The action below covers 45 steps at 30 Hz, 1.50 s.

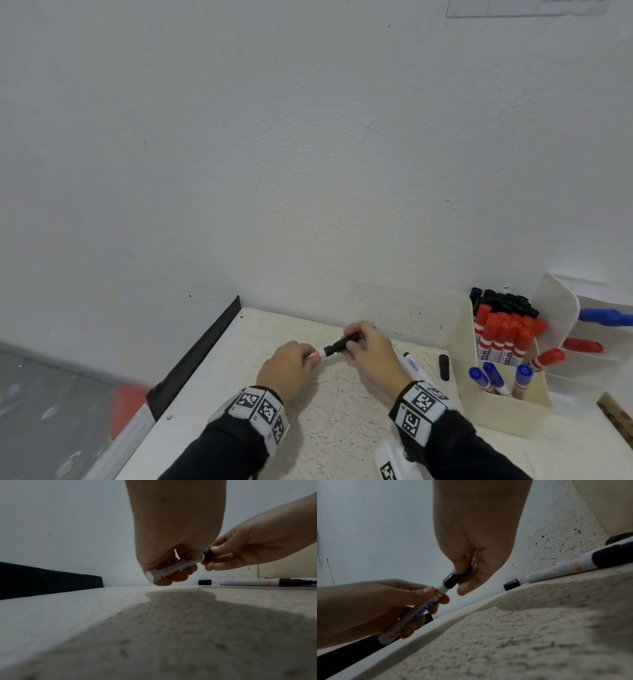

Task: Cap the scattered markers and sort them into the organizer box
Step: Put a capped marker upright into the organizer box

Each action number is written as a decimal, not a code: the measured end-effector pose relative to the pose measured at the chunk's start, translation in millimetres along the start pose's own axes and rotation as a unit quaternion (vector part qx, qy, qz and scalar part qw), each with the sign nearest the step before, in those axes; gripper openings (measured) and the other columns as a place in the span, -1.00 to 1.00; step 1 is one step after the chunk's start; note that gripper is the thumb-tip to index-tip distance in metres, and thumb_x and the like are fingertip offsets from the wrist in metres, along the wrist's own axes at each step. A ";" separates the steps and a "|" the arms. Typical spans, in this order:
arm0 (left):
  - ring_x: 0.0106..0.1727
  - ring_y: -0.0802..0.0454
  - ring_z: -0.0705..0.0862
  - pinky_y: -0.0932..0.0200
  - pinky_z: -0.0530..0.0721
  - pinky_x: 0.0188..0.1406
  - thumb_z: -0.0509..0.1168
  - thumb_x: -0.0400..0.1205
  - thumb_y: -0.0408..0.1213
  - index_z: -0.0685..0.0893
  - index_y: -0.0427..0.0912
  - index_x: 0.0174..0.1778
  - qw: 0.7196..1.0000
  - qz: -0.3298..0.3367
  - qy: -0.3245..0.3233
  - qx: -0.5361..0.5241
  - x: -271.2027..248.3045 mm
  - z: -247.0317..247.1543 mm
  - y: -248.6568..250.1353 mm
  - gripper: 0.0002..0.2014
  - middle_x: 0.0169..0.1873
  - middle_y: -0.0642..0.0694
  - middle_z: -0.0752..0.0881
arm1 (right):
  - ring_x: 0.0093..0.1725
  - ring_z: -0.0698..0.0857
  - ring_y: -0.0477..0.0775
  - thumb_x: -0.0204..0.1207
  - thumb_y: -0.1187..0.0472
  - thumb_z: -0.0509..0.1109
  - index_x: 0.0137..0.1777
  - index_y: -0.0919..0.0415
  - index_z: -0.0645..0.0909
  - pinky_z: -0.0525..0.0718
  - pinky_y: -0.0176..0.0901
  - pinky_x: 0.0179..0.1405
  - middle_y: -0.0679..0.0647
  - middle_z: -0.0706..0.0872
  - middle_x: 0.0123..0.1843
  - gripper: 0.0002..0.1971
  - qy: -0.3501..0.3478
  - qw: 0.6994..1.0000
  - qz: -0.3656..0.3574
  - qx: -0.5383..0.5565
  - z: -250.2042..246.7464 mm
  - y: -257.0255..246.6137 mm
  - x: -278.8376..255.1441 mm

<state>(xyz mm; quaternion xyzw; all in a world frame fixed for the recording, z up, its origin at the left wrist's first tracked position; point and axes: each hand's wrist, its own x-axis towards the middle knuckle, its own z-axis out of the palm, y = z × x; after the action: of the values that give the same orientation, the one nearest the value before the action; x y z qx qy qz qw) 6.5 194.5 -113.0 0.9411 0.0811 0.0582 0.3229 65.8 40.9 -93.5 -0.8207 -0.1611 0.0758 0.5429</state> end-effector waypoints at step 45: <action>0.47 0.05 0.35 -0.06 0.17 0.56 0.05 0.62 -0.31 0.47 0.01 0.23 0.942 0.196 -0.084 0.259 25.0 90.9 117.8 -0.71 0.36 0.09 0.48 | -0.30 0.60 -0.24 0.66 0.20 0.14 -0.04 0.00 0.39 0.50 -0.54 -0.29 0.04 0.58 -0.28 -0.92 0.400 0.881 -0.222 -0.122 -244.4 1.2 -116.9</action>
<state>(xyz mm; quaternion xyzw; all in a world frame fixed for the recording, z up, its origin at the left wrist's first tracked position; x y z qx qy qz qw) 59.2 53.2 -110.2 0.9910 -0.1202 0.0177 0.0561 29.7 -211.9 -3.0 -0.7839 -0.1159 -0.4016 0.4592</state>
